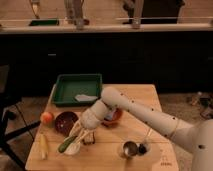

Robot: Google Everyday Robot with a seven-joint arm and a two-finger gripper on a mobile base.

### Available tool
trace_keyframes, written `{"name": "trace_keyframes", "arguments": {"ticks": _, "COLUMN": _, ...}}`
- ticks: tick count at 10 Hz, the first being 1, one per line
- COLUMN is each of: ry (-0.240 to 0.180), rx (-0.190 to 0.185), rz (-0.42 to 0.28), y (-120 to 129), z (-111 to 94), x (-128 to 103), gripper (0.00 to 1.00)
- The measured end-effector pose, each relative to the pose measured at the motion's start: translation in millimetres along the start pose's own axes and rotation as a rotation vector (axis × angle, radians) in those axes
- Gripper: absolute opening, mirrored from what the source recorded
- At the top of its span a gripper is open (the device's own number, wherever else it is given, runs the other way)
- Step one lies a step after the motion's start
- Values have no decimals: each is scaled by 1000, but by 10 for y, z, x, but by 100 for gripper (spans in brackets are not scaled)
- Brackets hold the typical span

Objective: Place pepper in paper cup

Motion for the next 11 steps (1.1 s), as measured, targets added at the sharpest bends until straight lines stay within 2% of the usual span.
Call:
{"name": "trace_keyframes", "arguments": {"ticks": 5, "ry": -91, "rx": -1, "rz": -24, "y": -60, "z": 191, "x": -135, "gripper": 0}}
{"name": "trace_keyframes", "arguments": {"ticks": 8, "ry": -148, "rx": 5, "rz": -24, "y": -46, "z": 289, "x": -134, "gripper": 0}}
{"name": "trace_keyframes", "arguments": {"ticks": 11, "ry": -183, "rx": 13, "rz": -18, "y": -32, "z": 336, "x": -87, "gripper": 0}}
